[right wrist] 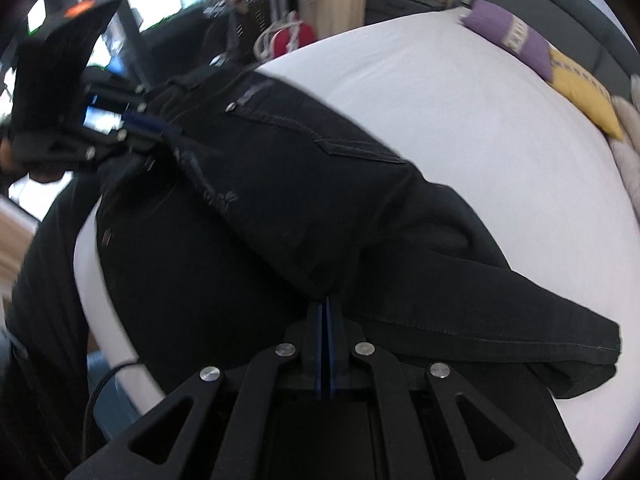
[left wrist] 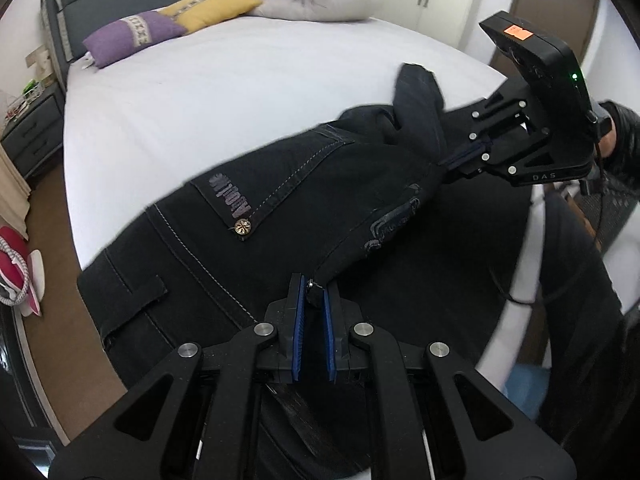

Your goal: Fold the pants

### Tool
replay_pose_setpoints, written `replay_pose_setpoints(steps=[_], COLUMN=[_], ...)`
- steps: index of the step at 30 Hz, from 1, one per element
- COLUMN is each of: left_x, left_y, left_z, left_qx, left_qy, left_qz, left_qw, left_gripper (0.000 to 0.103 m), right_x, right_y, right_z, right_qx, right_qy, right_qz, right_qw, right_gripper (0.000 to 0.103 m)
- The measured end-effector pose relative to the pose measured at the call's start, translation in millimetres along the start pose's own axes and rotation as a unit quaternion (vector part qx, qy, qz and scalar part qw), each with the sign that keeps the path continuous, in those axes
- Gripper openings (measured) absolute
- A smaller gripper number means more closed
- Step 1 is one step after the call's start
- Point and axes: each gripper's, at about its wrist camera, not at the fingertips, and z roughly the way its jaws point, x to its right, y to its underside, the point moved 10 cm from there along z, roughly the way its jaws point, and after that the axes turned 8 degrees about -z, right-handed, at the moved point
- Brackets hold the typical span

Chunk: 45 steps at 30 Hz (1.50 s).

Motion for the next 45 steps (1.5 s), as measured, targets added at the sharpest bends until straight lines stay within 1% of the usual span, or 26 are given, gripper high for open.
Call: replay_pose_setpoints(steps=[4,7,9,12,13,14,17,21,23,24,25,27,28,31,34,36,38,40,43,44,45], left_x=[13.7,30.6,37.9,44.8,43.1,39.5,39.3,44.4,33.6,31.5,30.3,26.0,24.6,19.1,15.9,14.5,10.0,7.7,4.5,5.9,10.8], left_y=[24.0,48.1,56.3,63.1,61.7,59.3,59.8,71.9,78.2,79.2,79.6,81.3,81.5,84.7,85.0,85.3,85.6,84.0,69.4,61.9,47.7], left_z=[-2.0,-5.3,-5.2,-4.4,-4.4,-4.2,-5.3,-5.6,-3.0,-0.4,3.0,4.3,5.5,9.1,5.5,-0.5,-9.4,-18.4,-34.7,-38.7,-39.6], left_qx=[-0.013,-0.025,-0.034,-0.041,-0.041,-0.040,-0.040,-0.044,-0.043,-0.043,-0.044,-0.041,-0.038,-0.034,-0.030,-0.032,-0.036,-0.035,-0.013,-0.003,0.015], left_qy=[0.014,0.024,0.026,0.022,0.022,0.024,0.027,0.028,0.028,0.029,0.029,0.024,0.023,0.022,0.022,0.020,0.019,0.017,0.001,0.000,0.003], left_qz=[0.008,0.012,0.020,0.029,0.029,0.027,0.027,0.027,0.022,0.017,0.014,0.015,0.013,0.001,-0.009,-0.014,-0.027,-0.037,-0.051,-0.055,-0.063], left_qw=[0.9998,0.9993,0.9989,0.9985,0.9985,0.9985,0.9985,0.9983,0.9984,0.9985,0.9985,0.9987,0.9989,0.9992,0.9993,0.9992,0.9988,0.9986,0.9986,0.9985,0.9979], left_gripper=[0.008,0.007,0.008,0.007,0.007,0.007,0.007,0.007,0.007,0.007,0.007,0.007,0.007,0.011,0.013,0.017,0.021,0.021,0.021,0.021,0.021], right_x=[-36.6,-56.8,-63.4,-73.8,-76.5,-75.8,-82.4,-83.3,-87.3,-90.3,-92.8,-94.9,-95.2,-98.4,-95.3,-90.8,-95.3,-97.5,-98.2,-98.7,-98.0], right_y=[11.8,17.4,19.0,14.7,13.5,4.2,0.2,3.5,3.9,6.5,16.1,11.1,16.3,17.2,12.6,8.5,14.1,21.4,23.7,24.9,23.8], right_z=[-3.6,-1.9,0.4,0.6,-0.3,1.5,0.7,2.6,2.9,2.6,4.1,4.4,3.1,10.6,16.8,18.5,19.5,16.2,17.8,17.6,18.2], right_qx=[-0.024,-0.039,-0.044,-0.049,-0.051,-0.053,-0.056,-0.061,-0.062,-0.063,-0.063,-0.065,-0.065,-0.068,-0.068,-0.065,-0.061,-0.056,-0.051,-0.050,-0.049], right_qy=[0.001,0.001,0.006,0.013,0.016,0.020,0.025,0.031,0.032,0.030,0.032,0.040,0.044,0.043,0.052,0.057,0.057,0.058,0.062,0.065,0.067], right_qz=[-0.039,-0.059,-0.062,-0.068,-0.073,-0.079,-0.087,-0.092,-0.093,-0.090,-0.090,-0.092,-0.092,-0.081,-0.080,-0.076,-0.067,-0.060,-0.053,-0.051,-0.048], right_qw=[0.999,0.998,0.997,0.996,0.996,0.995,0.994,0.993,0.993,0.994,0.993,0.993,0.993,0.993,0.993,0.993,0.994,0.995,0.995,0.995,0.995], right_gripper=[0.004,0.004,0.004,0.004,0.004,0.004,0.004,0.004,0.004,0.004,0.004,0.004,0.005,0.006,0.006,0.007,0.007,0.008,0.010,0.010,0.010])
